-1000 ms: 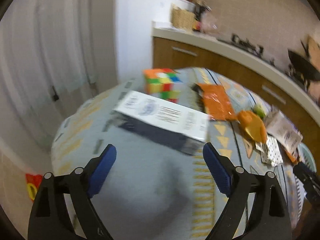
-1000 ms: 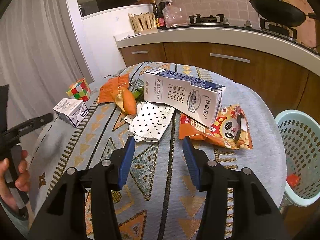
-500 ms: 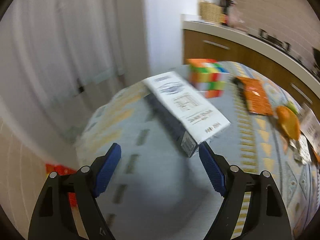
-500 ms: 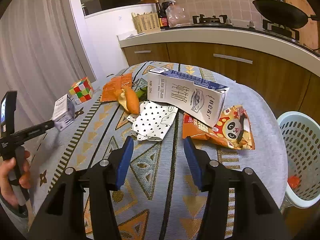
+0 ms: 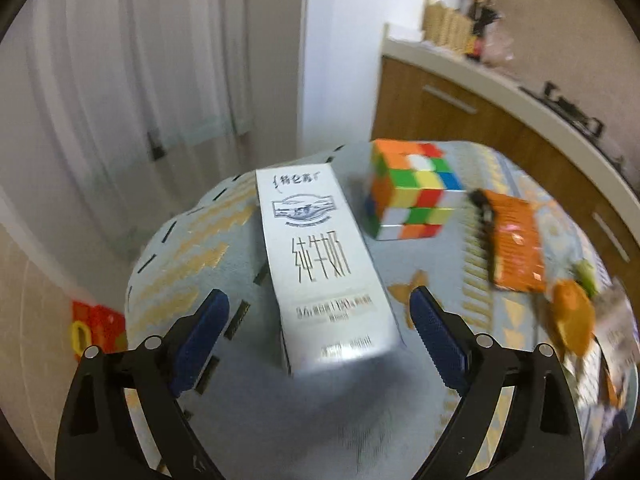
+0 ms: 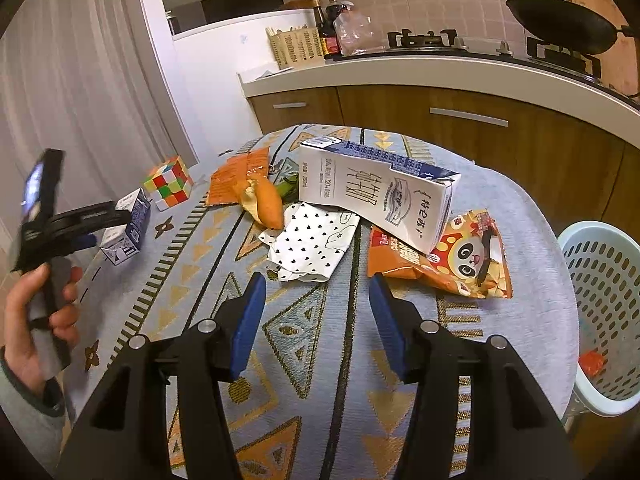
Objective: Collect trash
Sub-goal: 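Grasp the white milk carton with the left tool while the right tool grasps the blue carton, then carry the white milk carton and blue carton over the blue basket and open both tools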
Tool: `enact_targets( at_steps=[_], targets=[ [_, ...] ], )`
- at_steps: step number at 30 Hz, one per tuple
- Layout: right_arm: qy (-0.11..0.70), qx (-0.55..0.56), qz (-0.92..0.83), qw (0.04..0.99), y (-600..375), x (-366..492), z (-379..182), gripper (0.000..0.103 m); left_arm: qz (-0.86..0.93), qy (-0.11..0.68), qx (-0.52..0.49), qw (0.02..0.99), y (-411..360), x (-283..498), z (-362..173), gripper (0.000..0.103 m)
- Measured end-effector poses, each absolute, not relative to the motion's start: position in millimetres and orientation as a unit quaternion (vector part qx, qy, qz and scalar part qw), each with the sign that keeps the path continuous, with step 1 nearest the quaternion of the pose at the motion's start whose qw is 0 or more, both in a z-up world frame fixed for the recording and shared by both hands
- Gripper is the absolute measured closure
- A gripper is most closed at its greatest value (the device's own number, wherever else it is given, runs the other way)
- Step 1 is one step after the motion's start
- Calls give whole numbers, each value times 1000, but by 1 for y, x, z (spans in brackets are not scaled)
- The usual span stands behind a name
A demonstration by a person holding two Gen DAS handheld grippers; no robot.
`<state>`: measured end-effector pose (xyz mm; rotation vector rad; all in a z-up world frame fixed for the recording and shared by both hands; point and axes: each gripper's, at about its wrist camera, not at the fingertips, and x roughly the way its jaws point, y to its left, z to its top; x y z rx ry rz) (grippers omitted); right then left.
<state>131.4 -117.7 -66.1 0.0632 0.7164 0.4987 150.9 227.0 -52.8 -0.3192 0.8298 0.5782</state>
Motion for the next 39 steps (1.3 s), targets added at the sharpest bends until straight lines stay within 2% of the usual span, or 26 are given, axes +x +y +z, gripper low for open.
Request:
enact_targets(
  at_steps=[4,7,9,11,15,26,27,29,31,33,39],
  targets=[
    [346,27,242,906,-116,131,-64,52,281,409,-156,854,231,165,-63,19],
    [346,31,239,907,-121,138,-59,51,273,415,-158,853,234,167,-69,35],
    [338,25,224,914,-124,145,-51,50,275,410,-151,856,233,166,-70,42],
    [325,18,203,923,-131,157,-41,48,264,404,-155,862,229,156,-70,43],
    [312,1,176,934,-143,185,-30,28,242,393,-170,871,218,137,-69,43],
    [382,-38,261,885,-112,250,-60,25,155,372,-151,902,166,129,-62,44],
    [384,-43,263,884,-109,249,-61,26,149,371,-147,905,162,129,-60,44],
    [385,-52,271,881,-106,245,-60,34,138,368,-144,908,159,131,-58,44],
    [393,-63,273,876,-103,240,-60,56,132,365,-138,911,154,128,-56,44],
    [400,-78,269,873,-99,233,-60,64,127,362,-132,914,149,128,-54,44],
    [423,-109,269,859,-80,215,-63,68,103,362,-130,917,136,126,-54,44]
  ],
)
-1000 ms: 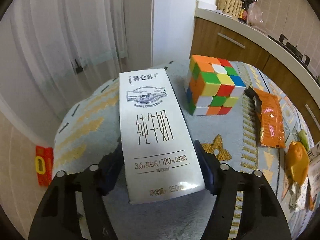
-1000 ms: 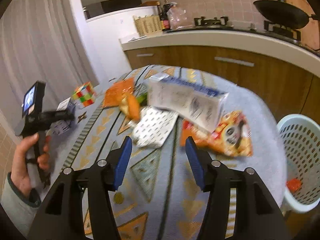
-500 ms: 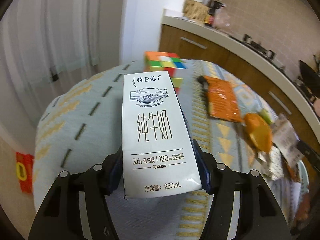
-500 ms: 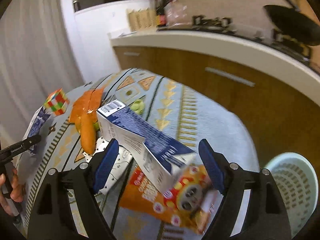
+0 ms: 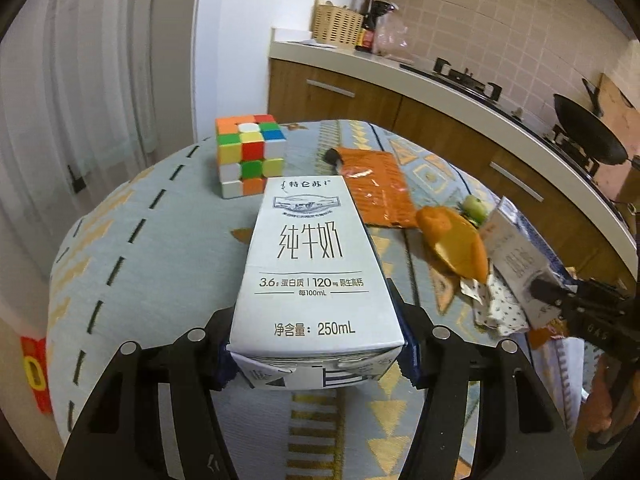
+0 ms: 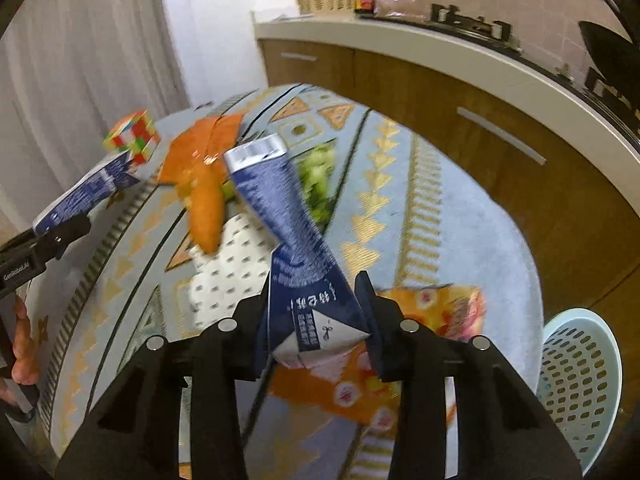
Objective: Collect trash
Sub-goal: 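Carry the white milk carton and blue carton over the blue basket and open both tools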
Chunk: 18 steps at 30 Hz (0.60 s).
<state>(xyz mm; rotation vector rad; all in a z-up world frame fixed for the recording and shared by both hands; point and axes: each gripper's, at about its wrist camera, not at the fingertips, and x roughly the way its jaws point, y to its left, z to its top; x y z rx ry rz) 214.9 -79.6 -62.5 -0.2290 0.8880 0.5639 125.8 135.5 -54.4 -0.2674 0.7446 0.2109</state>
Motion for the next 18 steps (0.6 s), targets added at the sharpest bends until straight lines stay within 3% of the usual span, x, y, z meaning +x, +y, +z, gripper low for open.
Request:
enact_targets(
  at_steps=[7,18],
  targets=[
    [428,-96,248,864,-69,212,-65,69,86,358,-128,921,132,116,-51,44],
    [363,-20,243,899,-120,179,-14,69,27,313,-141,939,109,106,-27,44]
  ],
)
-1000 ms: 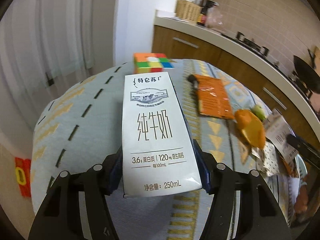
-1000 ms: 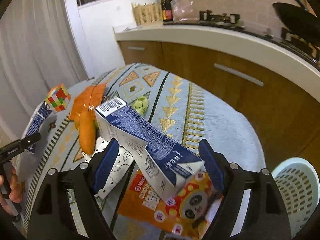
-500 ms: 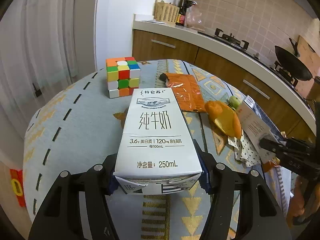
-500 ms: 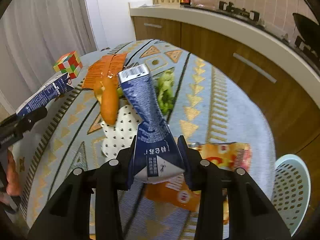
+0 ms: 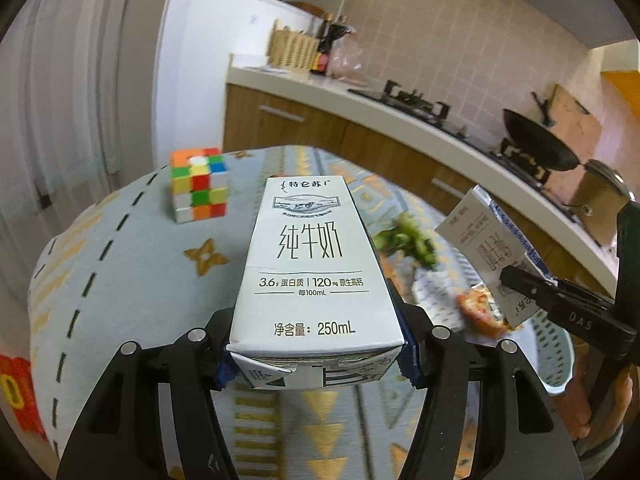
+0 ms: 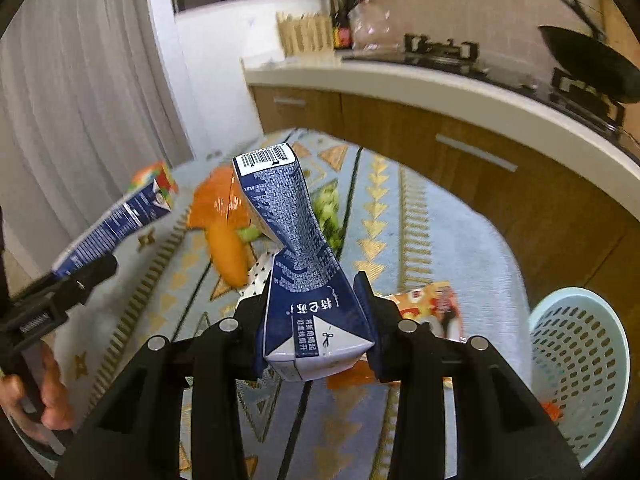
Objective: Collect trash
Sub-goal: 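Carry the white milk carton and blue carton over the blue basket and open both tools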
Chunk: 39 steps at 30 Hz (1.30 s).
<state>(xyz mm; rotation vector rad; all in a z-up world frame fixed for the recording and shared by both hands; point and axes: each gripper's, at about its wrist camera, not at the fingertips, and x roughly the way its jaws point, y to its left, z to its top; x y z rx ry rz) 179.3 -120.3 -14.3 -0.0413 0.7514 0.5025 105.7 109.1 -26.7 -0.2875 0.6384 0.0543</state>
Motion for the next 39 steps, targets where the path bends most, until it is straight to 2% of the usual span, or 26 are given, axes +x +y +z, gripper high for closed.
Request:
enact_targets(
  at_steps=[10,20,31,39],
  targets=[
    [313,31,157,936,-214,161,22,69,-52,273,-108,954,49,122,13,44],
    [324,85,43,941,-328,144,2,69,-166,284,-54,943,-72,155,24,44],
    [389,137,-66,909,-422,133,-57,69,-257,361,-35,896,-187,190,-17,44],
    [445,131,-126,877,-444,134,-102,69,-302,412,0,859,-230,201,-56,44]
  ],
)
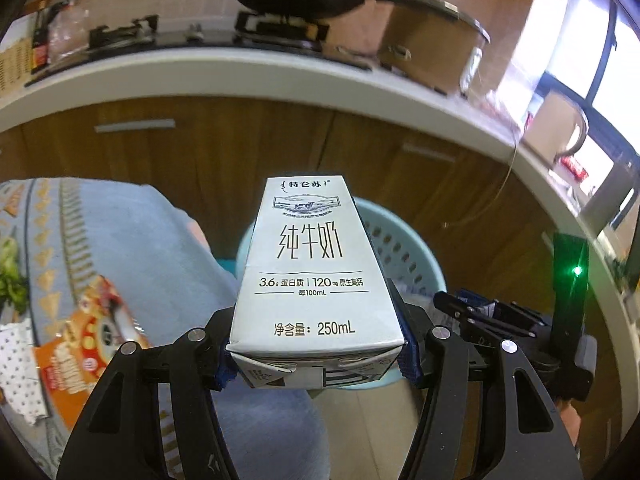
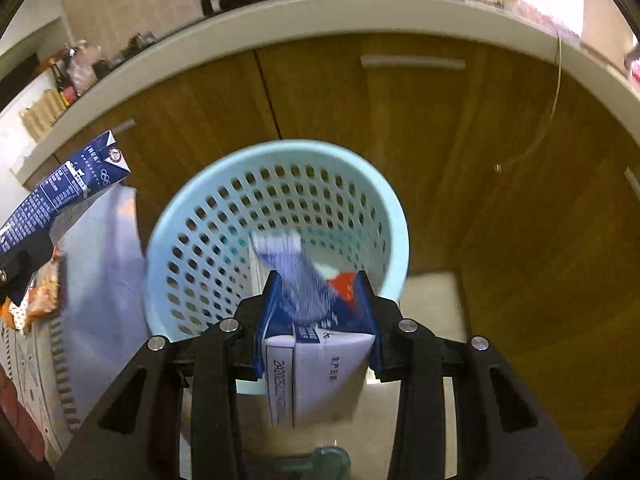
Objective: Collect trash
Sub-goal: 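Carry the white milk carton and blue carton over the blue basket and open both tools, then grasp the orange peel with the left tool while the right tool grasps the panda snack bag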
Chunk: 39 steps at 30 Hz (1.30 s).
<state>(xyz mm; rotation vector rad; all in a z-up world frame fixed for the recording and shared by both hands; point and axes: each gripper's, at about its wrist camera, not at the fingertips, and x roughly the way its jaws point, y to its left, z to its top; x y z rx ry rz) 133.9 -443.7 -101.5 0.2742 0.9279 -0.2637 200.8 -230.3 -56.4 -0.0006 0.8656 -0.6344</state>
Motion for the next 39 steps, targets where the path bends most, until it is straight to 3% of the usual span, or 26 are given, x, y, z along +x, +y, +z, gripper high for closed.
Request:
enact_targets(
  at_steps=[5,7,8,10,11,25,39],
  targets=[
    [451,132,-124,874,-444,139,-107,69,-300,440,9,847,-240,210,-77,42],
    [447,130,-124,876,-444,141,-105,68,-299,444,9,845,-242,213,-80,34],
    [446,130,-123,877,-444,141,-104,66,-297,443,9,846,-241,214,-80,29],
    [440,135,-123,879,-444,141,-100,50,-296,441,7,847,-238,214,-79,28],
    [436,140,-121,881,-444,141,-99,48,-297,440,5,848,-236,214,-78,28],
    [398,116,-68,908,-397,141,-69,48,-265,392,-33,880,-177,193,-41,28],
    [386,71,45,919,-286,149,-48,48,-107,338,-80,931,-22,158,-7,28]
  ],
)
